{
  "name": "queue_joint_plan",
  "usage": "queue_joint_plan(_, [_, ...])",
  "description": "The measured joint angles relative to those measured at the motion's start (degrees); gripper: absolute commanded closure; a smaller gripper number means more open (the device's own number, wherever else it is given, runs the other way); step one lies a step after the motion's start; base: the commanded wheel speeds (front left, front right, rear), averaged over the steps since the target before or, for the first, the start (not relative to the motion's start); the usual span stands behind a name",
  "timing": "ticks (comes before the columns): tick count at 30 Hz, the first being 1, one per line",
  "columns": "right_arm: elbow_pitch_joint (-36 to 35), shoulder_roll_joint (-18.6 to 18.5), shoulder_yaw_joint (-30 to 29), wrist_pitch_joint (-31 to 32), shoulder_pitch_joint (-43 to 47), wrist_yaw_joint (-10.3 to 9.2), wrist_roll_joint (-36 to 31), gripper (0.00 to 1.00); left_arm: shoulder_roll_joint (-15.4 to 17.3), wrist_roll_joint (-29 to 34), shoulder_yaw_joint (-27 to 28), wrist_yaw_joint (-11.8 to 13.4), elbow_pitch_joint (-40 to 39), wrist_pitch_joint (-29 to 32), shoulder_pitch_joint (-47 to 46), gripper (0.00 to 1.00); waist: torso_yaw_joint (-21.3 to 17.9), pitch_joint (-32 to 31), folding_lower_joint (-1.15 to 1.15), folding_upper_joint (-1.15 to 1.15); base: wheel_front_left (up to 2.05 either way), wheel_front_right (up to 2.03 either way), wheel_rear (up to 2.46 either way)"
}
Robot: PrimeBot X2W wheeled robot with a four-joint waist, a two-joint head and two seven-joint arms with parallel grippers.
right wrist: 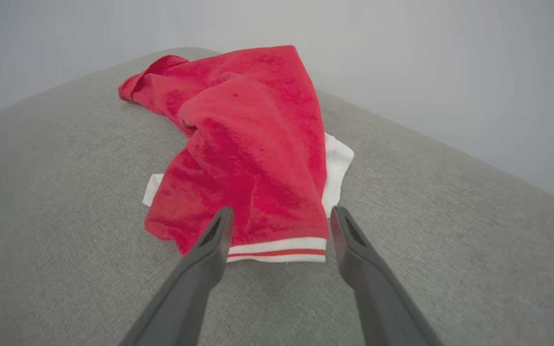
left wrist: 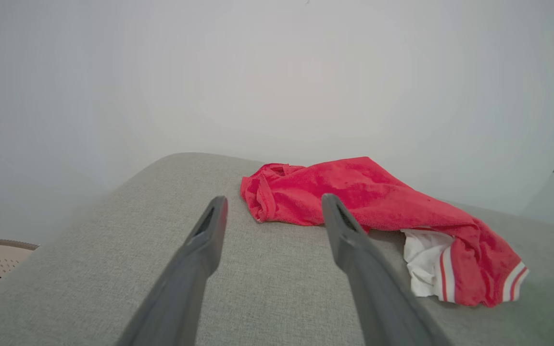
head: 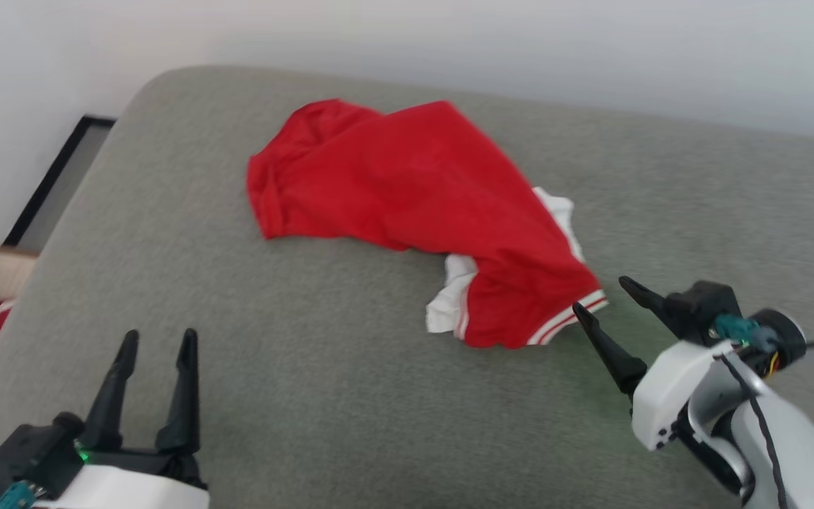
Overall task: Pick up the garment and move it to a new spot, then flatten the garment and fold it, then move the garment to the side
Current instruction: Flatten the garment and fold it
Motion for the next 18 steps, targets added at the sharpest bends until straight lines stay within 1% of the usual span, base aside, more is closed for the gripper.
queue_joint_plan(2, [1.0, -1.1, 1.4, 1.5, -1.9, 0.0, 0.5, 0.0, -0.6, 0.1, -0.3, -0.5, 0.5, 0.0, -0.7, 0.0, 1.3, 0.9, 0.0, 0.0, 0.0, 0.0, 0.0])
queue_joint_plan(5, [1.8, -2.2, 1.7, 2.5, -4.9, 0.0, 1.9, 0.0, -1.5, 0.4, -0.6, -1.1, 1.0, 0.0, -1.7, 0.0, 3.1, 2.3, 0.0, 0.0, 0.0, 0.0, 0.0])
queue_joint_plan(9, [3.4, -3.7, 3.3, 6.4, -7.6, 0.0, 3.9, 0.0, -2.7, 0.9, -0.8, -1.9, 1.9, 0.0, -2.5, 0.0, 5.2, 4.1, 0.0, 0.0, 0.0, 0.0, 0.0])
queue_joint_plan(14, [5.5, -6.0, 7.4, 13.2, -10.7, 0.0, 6.2, 0.0, -4.1, 1.3, -1.1, -2.8, 2.9, 0.0, -4.1, 0.0, 7.4, 6.3, 0.0, 0.0, 0.0, 0.0, 0.0])
queue_joint_plan(17, [6.8, -6.9, 9.9, 14.8, -13.2, 0.0, 5.4, 0.0, -4.9, 1.5, -1.3, -3.3, 3.6, 0.0, -5.0, 0.0, 8.4, 7.5, 0.0, 0.0, 0.0, 0.0, 0.0])
queue_joint_plan(18, [7.3, -6.9, 10.6, 14.8, -13.9, -0.01, 5.0, 0.71, -5.1, 1.6, -1.3, -3.4, 3.9, 0.0, -5.2, 0.0, 8.6, 7.8, 0.0, 0.0, 0.0, 0.0, 0.0])
